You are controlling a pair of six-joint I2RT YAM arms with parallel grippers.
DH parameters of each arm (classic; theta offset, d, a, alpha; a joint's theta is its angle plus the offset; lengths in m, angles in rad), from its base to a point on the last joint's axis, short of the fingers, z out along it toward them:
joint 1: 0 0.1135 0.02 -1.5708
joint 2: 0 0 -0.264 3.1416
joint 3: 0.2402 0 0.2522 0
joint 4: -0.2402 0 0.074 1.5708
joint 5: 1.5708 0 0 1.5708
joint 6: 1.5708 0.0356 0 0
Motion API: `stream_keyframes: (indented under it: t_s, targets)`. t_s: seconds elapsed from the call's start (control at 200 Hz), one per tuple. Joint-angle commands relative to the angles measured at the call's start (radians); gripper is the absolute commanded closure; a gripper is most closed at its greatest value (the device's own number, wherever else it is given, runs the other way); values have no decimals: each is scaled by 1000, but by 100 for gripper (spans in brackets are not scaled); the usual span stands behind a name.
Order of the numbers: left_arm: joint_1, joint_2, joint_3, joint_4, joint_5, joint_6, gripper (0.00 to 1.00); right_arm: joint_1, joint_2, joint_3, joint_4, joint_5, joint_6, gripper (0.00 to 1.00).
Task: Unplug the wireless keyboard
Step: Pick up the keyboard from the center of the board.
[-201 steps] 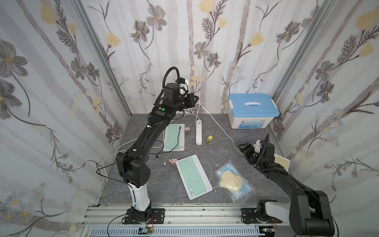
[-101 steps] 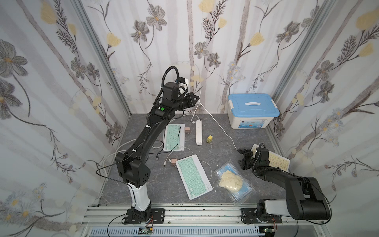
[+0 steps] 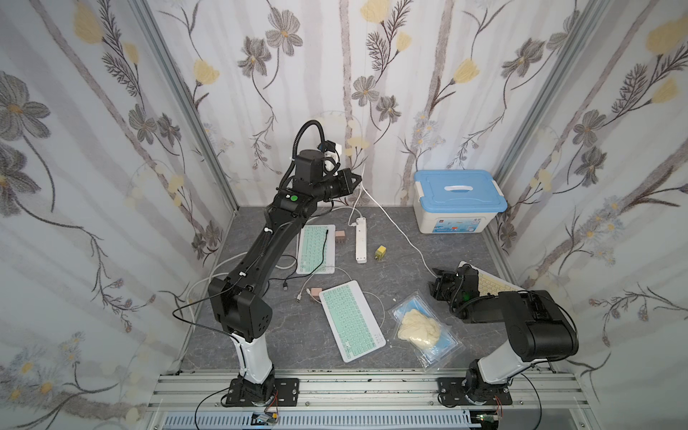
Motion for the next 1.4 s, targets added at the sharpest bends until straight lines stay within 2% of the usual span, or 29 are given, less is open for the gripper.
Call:
stream_keyframes:
  t_s: [0.0,0.21,0.435,0.539,0.689,0.804,1.044,1.279,1.394]
  targets:
    - [5,-3,7,-4,16,5,100,5,15,8,20,76,75,50]
    - [16,-16,-11,-16,17,9,100,5,23,22,12,101,55,66]
    - [30,-33,-29,-26,19,16,100,8,37,33,20,92,38,75]
    - [35,-28,-39,-27,35,27,100,16,18,63,-18,97,-7,80]
    - [29,42,-24,-66,122,33,100,33,-11,136,-98,91,-86,91]
    - [13,72,-62,-66,127,48,100,58,-33,188,-158,85,-144,100]
    - [-48,165,-96,-49,146,58,100,115,-66,309,-265,9,-308,100]
    - [-169,288,-103,-25,162,51,99,117,-163,429,-492,-108,-617,100]
    - [-225,349,-50,9,173,16,99,96,-250,467,-606,-130,-739,100]
